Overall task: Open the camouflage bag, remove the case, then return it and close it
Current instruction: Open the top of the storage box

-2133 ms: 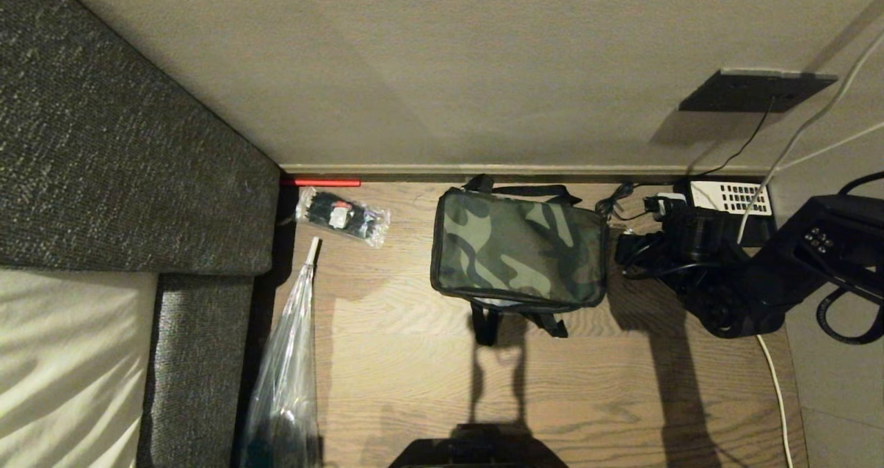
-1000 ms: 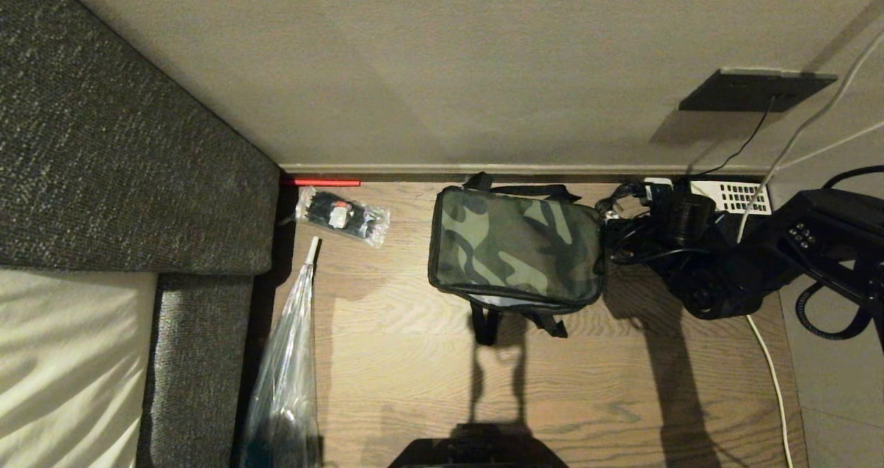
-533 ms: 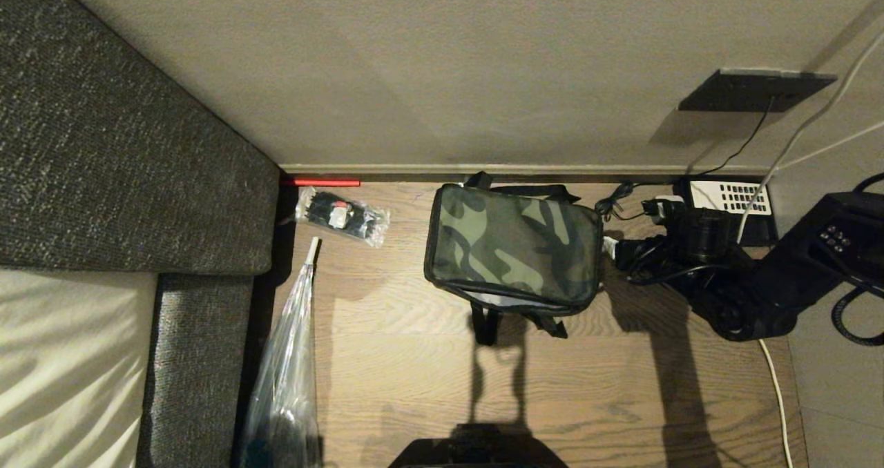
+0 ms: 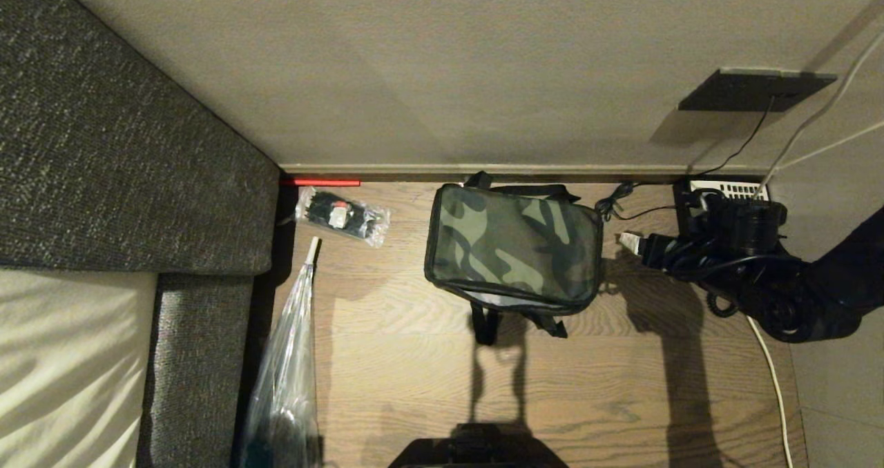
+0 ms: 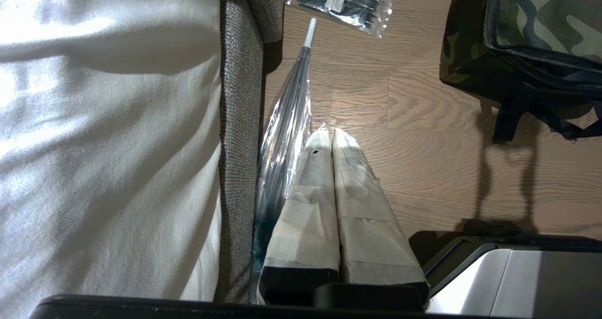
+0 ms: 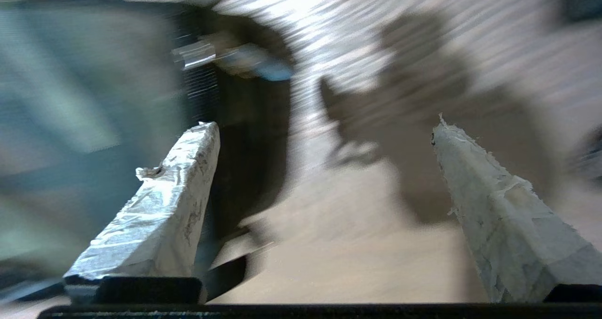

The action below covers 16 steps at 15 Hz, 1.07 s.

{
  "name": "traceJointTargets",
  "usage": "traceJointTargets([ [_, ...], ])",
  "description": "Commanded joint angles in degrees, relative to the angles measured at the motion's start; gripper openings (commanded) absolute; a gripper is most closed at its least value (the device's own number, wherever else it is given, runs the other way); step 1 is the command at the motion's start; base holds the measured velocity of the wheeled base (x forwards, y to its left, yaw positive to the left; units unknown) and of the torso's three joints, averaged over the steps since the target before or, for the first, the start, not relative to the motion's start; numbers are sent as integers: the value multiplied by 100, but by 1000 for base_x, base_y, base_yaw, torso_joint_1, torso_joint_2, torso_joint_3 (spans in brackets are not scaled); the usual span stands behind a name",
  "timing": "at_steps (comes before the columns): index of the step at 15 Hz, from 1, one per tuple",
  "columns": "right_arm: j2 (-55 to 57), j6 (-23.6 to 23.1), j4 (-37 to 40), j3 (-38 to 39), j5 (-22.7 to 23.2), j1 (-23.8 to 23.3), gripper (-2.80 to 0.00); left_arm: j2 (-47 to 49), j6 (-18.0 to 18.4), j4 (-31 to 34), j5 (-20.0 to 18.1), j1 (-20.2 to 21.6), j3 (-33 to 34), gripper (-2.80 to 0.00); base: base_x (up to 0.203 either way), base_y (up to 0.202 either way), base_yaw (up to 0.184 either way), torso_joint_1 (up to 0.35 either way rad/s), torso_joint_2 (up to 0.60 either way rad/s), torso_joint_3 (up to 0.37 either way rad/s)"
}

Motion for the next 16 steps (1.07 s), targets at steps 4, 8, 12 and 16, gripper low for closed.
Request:
traceJointTargets([
  [4, -273, 1288, 783, -18, 116, 1007, 0, 0, 2, -1, 2, 0, 0, -280, 0, 0, 0, 0, 0, 0],
  [8, 1, 1924, 745, -80, 407, 1420, 0, 0, 2, -1, 2, 0, 0, -280, 0, 0, 0, 0, 0, 0],
  [12, 102, 1882, 801, -130, 420, 1424, 0, 0, 2, -1, 2, 0, 0, -280, 0, 0, 0, 0, 0, 0],
  [16, -57, 1685, 805, -113, 451, 1251, 0, 0, 2, -1, 2, 0, 0, -280, 0, 0, 0, 0, 0, 0],
])
